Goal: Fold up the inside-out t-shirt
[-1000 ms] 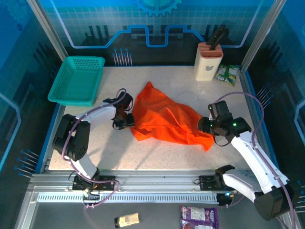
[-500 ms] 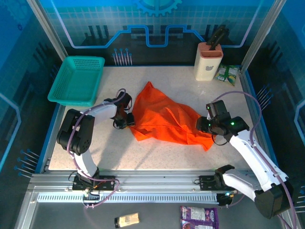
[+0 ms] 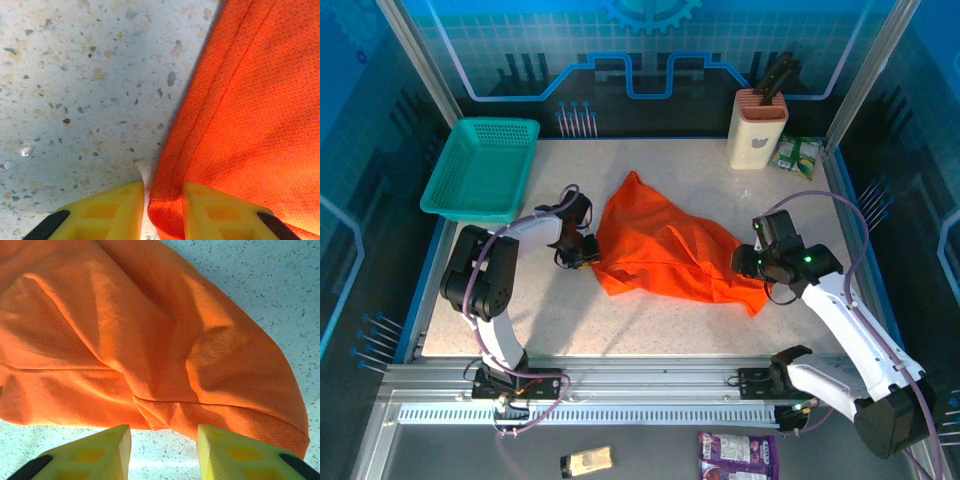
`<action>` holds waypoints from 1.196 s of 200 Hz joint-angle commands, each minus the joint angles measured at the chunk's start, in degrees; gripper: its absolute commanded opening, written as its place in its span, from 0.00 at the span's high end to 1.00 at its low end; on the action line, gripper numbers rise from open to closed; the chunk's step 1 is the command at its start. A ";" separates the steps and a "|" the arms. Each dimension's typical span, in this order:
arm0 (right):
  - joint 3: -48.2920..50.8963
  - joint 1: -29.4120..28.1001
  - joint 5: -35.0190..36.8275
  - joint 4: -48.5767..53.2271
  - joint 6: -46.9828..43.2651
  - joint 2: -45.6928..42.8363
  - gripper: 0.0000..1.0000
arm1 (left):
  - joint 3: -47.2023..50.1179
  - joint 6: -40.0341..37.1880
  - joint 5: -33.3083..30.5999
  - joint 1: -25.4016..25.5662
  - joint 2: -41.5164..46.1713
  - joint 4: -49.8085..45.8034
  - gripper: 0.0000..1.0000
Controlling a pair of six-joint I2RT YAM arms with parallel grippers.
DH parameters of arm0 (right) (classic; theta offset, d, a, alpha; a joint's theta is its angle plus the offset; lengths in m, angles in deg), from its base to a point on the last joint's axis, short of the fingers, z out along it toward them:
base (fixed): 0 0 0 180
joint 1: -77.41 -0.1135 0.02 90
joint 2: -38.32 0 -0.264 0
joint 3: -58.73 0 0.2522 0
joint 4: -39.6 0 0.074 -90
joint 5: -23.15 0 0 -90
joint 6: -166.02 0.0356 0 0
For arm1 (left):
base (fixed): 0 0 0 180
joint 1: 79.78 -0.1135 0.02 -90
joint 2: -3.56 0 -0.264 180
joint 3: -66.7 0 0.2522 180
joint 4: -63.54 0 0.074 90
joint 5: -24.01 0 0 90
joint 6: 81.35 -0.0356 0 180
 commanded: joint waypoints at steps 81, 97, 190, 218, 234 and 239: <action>4.55 2.68 10.74 4.47 4.96 1.50 0.50 | 1.03 -0.31 2.45 -1.20 7.70 1.62 1.00; 7.42 5.76 9.52 3.09 7.07 -0.87 0.45 | 0.81 -0.88 0.40 -1.87 9.56 0.20 1.00; 12.06 13.03 -13.49 -8.48 7.60 -9.07 1.00 | -2.45 -1.86 1.27 -6.38 19.23 -2.24 1.00; 0.84 13.13 -12.50 -4.37 4.65 -9.56 1.00 | -8.04 -3.25 0.45 -11.42 26.47 -5.82 1.00; -6.35 13.57 -11.68 -1.40 2.78 -8.87 1.00 | -11.47 -3.86 0.46 -15.22 30.03 -7.76 1.00; -8.61 13.84 -11.66 -0.61 2.35 -8.62 1.00 | -12.44 -4.12 0.63 -16.43 31.08 -8.44 1.00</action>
